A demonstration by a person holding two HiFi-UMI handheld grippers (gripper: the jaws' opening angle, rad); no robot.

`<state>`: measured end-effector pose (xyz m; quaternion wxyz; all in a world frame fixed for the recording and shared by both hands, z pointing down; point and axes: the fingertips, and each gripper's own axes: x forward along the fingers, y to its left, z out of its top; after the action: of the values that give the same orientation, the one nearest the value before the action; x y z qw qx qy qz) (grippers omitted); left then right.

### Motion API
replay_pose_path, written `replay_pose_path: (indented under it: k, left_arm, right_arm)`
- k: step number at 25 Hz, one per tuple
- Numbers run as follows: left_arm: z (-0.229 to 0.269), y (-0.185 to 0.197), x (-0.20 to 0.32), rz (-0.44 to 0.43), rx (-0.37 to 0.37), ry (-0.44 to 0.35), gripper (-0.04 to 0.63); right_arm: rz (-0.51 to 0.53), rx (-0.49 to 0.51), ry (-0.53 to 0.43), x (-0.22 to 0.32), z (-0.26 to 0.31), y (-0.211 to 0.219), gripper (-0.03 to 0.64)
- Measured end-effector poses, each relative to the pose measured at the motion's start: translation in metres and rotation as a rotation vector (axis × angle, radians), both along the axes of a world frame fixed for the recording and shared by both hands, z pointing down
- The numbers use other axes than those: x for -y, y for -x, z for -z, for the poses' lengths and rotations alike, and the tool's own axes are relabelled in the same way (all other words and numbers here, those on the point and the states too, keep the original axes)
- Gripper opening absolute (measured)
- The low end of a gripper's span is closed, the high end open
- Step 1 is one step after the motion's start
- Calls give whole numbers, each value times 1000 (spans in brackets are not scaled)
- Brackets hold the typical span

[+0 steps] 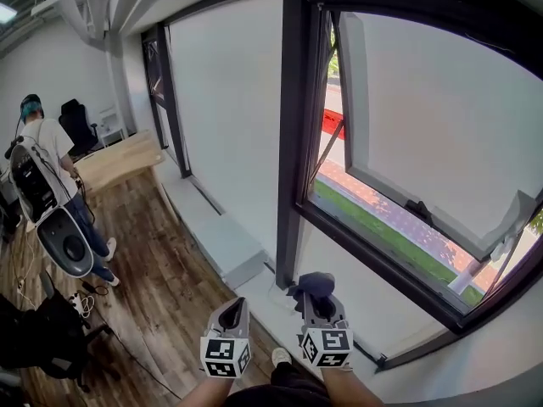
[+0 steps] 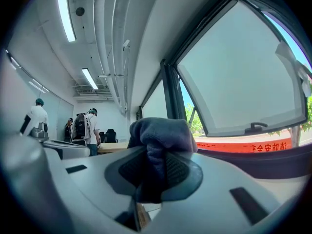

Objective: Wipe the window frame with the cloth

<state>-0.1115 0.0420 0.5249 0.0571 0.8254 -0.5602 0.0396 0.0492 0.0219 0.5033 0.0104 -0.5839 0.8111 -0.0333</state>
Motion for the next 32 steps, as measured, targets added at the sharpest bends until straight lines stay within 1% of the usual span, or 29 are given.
replay_pose_path:
  k: [8, 15, 20, 24, 28, 32]
  left_arm:
    - [5, -16, 82, 5, -1, 1, 6]
    - [13, -23, 157, 5, 8, 3, 6]
    - [16, -38, 211, -4, 13, -2, 6]
    - [20, -48, 253, -14, 18, -16, 6]
    - [18, -52, 280, -11, -3, -13, 6]
    - [16, -56, 300, -36, 1, 0, 6]
  right_arm:
    - [32, -13, 1, 82, 5, -7, 70]
    - [4, 8, -1, 155, 14, -28, 69]
    - [-9, 18, -4, 208, 19, -46, 69]
    - [-1, 19, -15, 249, 23, -51, 69]
    - [17, 3, -24, 277, 28, -52, 71]
    - [4, 8, -32, 301, 35, -56, 71]
